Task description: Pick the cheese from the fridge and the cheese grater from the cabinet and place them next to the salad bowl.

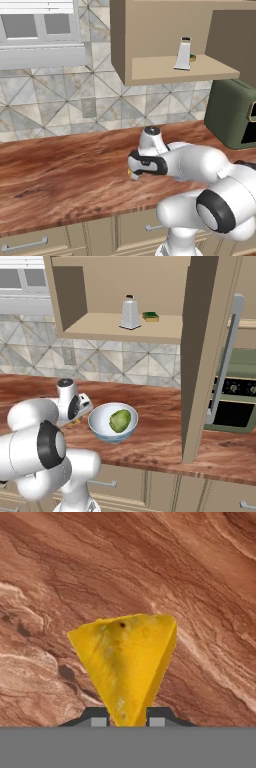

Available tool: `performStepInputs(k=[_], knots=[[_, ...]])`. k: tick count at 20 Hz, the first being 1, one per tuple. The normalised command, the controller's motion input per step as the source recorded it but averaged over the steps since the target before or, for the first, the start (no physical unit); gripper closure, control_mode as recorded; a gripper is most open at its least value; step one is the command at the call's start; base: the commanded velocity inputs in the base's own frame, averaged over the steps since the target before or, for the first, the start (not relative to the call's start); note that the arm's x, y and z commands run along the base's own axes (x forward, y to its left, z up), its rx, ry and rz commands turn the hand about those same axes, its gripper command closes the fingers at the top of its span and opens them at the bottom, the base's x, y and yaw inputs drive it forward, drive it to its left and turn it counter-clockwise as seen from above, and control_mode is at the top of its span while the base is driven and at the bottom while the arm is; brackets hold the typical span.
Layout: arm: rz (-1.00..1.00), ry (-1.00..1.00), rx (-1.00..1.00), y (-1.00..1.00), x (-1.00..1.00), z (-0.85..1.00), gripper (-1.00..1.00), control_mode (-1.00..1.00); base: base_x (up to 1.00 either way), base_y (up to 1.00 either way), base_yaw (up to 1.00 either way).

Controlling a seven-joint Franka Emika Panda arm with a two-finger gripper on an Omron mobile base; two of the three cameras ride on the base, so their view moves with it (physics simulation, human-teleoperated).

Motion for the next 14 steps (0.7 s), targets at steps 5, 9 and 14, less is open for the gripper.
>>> performStepInputs(k=[5, 9, 14], knots=[[0.01, 0.03, 0.00, 0.01, 0.12, -0.01, 1.00, -1.00, 0.00, 0.00, 0.00], [0.01, 0.10, -0.03, 0.01, 0.00, -0.01, 1.00, -1.00, 0.00, 0.00, 0.00], [0.02, 0.09, -0.05, 0.03, -0.03, 0.00, -1.00, -1.00, 0.00, 0.00, 0.00]])
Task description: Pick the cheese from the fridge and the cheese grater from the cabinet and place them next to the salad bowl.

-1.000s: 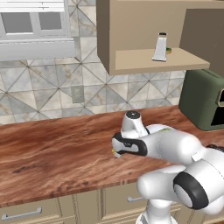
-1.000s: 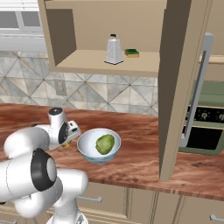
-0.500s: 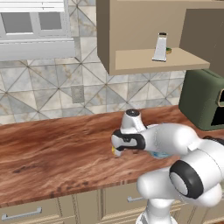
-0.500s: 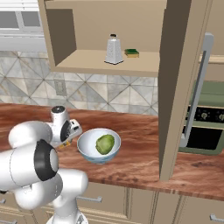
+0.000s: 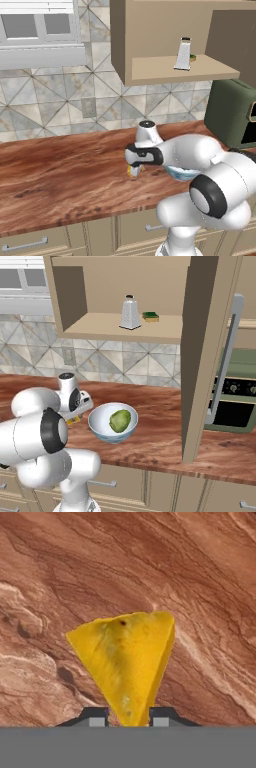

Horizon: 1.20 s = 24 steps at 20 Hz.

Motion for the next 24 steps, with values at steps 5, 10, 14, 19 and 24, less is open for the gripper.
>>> performStepInputs(k=[5, 10, 14, 19, 24], knots=[[0.07, 0.01, -0.04, -0.03, -0.15, 0.06, -1.00, -1.00, 0.00, 0.00, 0.00], [0.07, 0.00, -0.01, -0.09, -0.17, 0.20, -1.00, -1.00, 0.00, 0.00, 0.00], [0.04, 0.00, 0.00, -0.08, -0.17, 0.36, -1.00, -1.00, 0.00, 0.00, 0.00], [0.00, 0.00, 0.00, -0.08, -0.20, 0.43, -1.00, -1.00, 0.00, 0.00, 0.00], [-0.15, -0.06, 0.00, -0.13, -0.16, 0.46, -1.00, -1.00, 0.00, 0.00, 0.00]])
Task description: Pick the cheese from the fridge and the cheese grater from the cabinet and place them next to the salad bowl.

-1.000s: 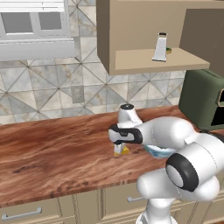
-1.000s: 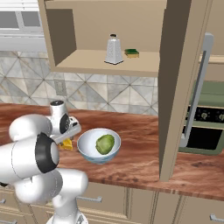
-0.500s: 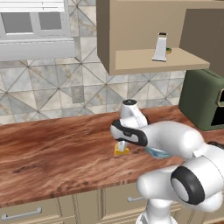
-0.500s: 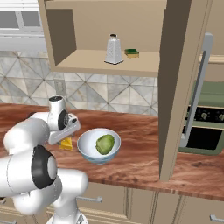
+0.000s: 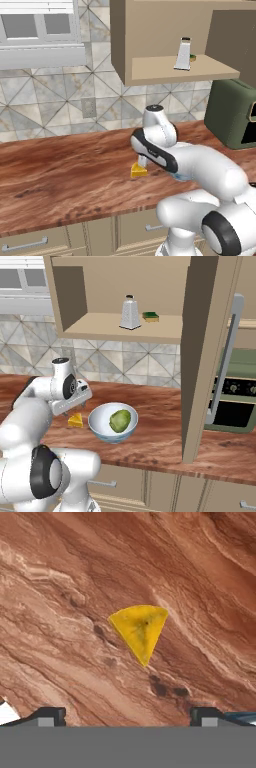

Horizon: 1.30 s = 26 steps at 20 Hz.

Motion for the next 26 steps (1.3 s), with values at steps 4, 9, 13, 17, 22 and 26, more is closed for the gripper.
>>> performStepInputs(k=[4, 9, 13, 17, 22, 26], knots=[[-0.21, -0.28, 0.02, -0.11, -0.11, 0.54, -1.00, -1.00, 0.00, 0.00, 0.00], [-0.31, -0.24, 0.08, -0.09, -0.04, 0.56, -1.00, -1.00, 0.00, 0.00, 0.00], [-0.27, -0.18, 0.11, -0.16, -0.02, 0.60, -1.00, -1.00, 0.00, 0.00, 0.00], [-0.19, -0.21, 0.19, -0.21, -0.05, 0.57, -1.00, -1.00, 0.00, 0.00, 0.00], [-0.12, -0.21, 0.25, -0.20, -0.10, 0.63, -1.00, -1.00, 0.00, 0.00, 0.00], [-0.15, -0.27, 0.18, -0.14, -0.07, 0.68, -1.00, -1.00, 0.00, 0.00, 0.00]])
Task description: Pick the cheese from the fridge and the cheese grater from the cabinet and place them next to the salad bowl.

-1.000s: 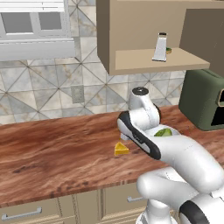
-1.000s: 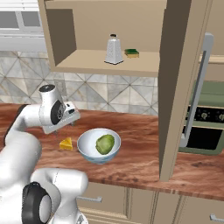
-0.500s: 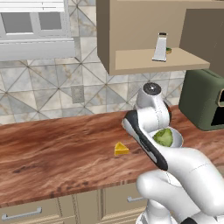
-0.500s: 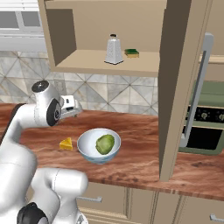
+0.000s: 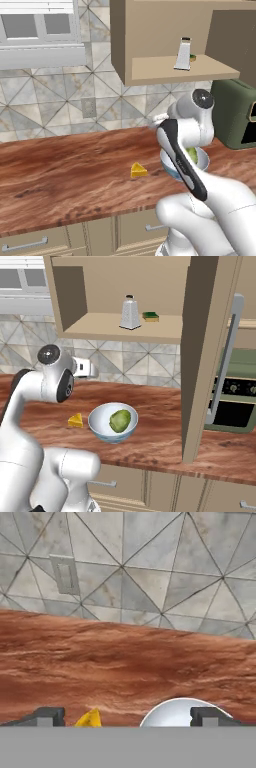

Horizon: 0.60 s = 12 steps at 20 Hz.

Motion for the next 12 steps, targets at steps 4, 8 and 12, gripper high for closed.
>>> performStepInputs(k=[4, 8, 12], knots=[[-0.20, -0.06, 0.13, -0.10, -0.05, 0.66, -1.00, -1.00, 0.00, 0.00, 0.00], [-0.18, -0.05, 0.05, -0.09, 0.00, 0.62, -1.00, -1.00, 0.00, 0.00, 0.00], [-0.18, -0.05, 0.01, -0.12, 0.00, 0.58, -1.00, -1.00, 0.00, 0.00, 0.00]])
